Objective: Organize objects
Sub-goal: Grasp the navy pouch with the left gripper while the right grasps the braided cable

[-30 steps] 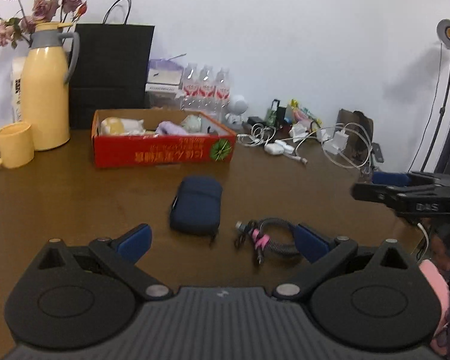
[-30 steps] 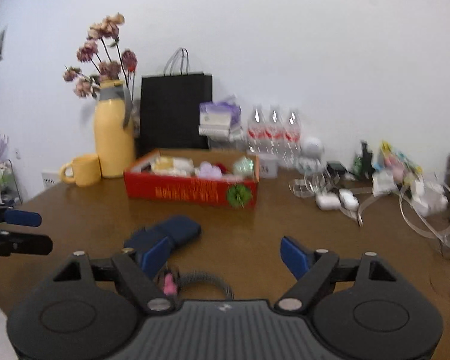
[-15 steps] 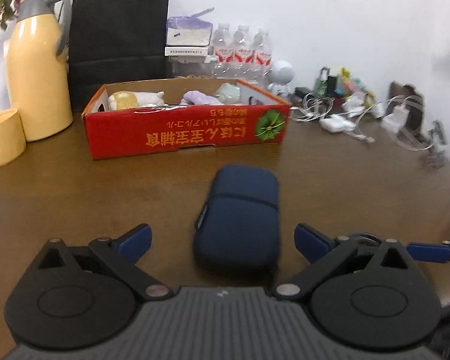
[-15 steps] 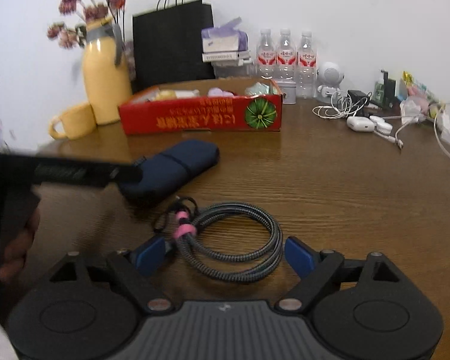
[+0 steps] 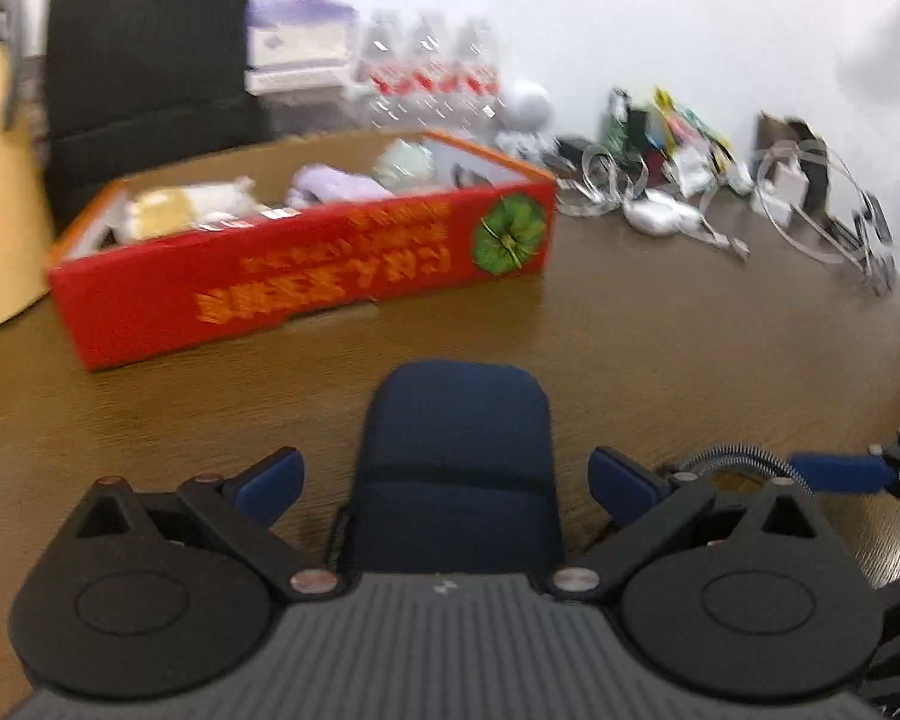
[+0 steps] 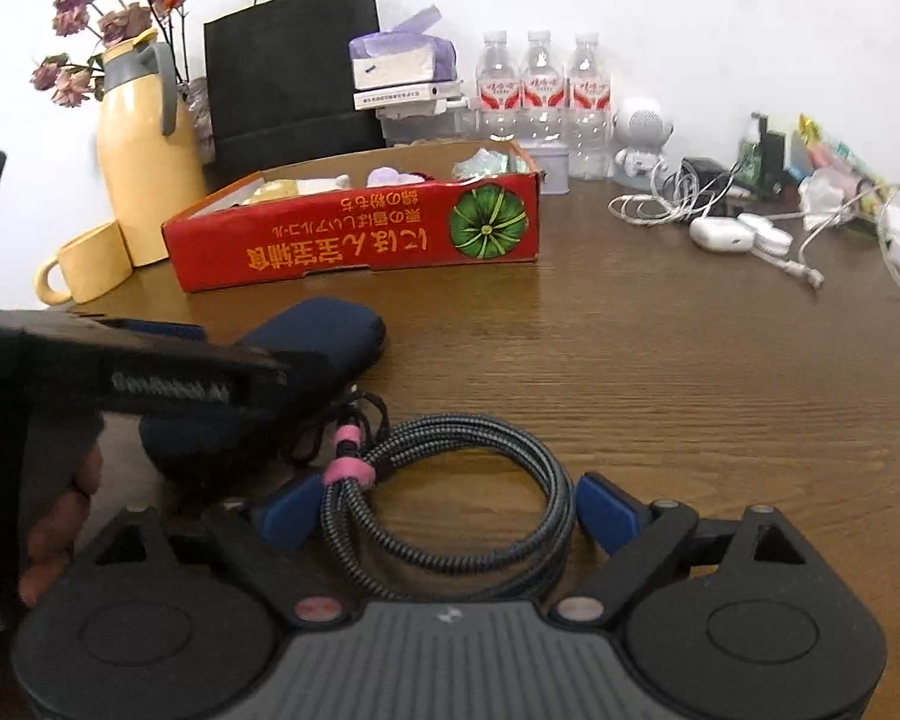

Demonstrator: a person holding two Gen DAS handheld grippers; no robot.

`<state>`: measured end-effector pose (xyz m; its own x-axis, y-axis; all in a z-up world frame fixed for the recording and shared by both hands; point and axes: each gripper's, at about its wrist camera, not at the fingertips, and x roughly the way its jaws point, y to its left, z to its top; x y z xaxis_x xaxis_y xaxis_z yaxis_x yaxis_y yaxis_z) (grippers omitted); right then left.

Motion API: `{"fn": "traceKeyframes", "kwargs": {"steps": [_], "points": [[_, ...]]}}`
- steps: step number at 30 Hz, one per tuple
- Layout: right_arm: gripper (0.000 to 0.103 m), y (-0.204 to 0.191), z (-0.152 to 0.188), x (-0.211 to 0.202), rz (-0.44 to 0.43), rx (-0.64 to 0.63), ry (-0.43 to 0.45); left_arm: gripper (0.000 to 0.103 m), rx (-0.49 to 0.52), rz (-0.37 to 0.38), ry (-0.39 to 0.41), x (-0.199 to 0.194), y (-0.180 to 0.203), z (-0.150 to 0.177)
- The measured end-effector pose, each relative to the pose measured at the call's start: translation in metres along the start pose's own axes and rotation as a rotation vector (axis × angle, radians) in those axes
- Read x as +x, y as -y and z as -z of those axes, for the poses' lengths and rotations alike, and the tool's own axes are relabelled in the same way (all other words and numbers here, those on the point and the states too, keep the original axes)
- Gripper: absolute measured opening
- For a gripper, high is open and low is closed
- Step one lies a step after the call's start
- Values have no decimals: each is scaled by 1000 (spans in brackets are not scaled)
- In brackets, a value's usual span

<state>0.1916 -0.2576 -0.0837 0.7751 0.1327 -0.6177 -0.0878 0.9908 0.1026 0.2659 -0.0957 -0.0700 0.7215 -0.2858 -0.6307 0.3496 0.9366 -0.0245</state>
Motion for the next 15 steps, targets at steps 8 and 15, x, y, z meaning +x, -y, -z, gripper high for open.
{"fn": "traceKeyframes", "kwargs": {"steps": [8,15], "points": [[90,-6,-2,4,11,-43,-8,66,-6,-37,1,-5,2,7],[89,-5,12,-16,-3,-27,-3,62,-66,-84,14,-63,3,45]]}}
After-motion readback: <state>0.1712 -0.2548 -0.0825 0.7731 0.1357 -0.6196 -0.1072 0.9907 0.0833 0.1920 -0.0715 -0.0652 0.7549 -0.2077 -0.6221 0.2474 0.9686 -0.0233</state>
